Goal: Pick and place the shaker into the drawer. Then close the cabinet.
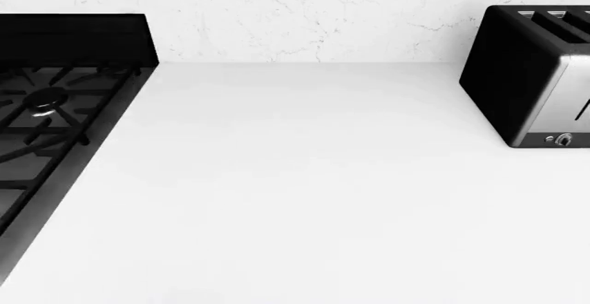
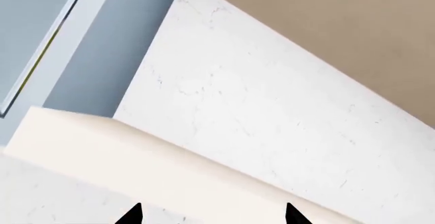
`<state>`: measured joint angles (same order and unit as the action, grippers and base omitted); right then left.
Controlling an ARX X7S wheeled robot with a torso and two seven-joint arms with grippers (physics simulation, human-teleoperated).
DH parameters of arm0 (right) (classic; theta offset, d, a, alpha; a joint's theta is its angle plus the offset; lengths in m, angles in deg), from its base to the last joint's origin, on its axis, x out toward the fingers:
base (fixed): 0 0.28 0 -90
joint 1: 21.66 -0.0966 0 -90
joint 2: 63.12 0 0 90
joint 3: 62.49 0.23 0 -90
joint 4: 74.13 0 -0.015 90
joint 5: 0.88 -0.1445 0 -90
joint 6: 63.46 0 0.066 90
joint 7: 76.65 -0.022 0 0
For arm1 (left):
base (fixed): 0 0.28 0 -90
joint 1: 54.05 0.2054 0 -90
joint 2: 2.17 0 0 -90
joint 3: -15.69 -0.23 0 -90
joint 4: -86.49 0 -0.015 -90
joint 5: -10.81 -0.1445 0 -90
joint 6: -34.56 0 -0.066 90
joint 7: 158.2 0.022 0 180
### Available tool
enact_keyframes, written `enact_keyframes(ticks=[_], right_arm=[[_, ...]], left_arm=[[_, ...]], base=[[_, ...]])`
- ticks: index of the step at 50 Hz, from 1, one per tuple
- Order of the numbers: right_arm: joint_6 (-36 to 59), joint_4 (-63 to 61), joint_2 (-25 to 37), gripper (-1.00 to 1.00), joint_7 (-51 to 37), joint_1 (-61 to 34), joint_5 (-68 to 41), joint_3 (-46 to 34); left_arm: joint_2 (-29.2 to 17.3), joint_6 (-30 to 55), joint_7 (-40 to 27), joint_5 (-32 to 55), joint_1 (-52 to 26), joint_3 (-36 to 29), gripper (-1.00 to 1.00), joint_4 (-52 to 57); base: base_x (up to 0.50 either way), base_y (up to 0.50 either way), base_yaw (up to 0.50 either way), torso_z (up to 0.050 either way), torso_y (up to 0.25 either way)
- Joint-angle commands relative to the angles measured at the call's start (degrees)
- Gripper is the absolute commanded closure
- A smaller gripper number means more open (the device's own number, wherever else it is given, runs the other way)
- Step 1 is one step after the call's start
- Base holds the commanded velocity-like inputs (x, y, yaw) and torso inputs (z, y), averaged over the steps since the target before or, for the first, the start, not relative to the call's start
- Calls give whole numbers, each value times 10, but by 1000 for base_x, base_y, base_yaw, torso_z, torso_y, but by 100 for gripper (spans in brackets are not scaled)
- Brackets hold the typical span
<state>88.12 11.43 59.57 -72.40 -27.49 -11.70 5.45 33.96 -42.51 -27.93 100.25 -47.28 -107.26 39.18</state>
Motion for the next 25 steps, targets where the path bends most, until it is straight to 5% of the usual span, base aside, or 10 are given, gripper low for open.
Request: enact_keyframes(ticks=[1,18,23,25], right_arm=[[8,-14,2,-100,-3,13,-6,11],[56,-74,-3,-100,-20,2,8,-28],[119,-117,-6,-100,-28,-4,11,-50],[154,-146,-2,-100,-34,-5,14,-66]], left_arm=[[73,49,-63,11,-222,-51,-100,-137],[275,57,147,-226,-293,-190,-100,-601],[415,-12,284,-298,-369,-215,-100,-933],[513,-80,371,-329,-419,-221,-100,-1105]], base=[[0,0,0,0,0],[0,0,0,0,0],[0,0,0,0,0],[0,0,0,0,0]])
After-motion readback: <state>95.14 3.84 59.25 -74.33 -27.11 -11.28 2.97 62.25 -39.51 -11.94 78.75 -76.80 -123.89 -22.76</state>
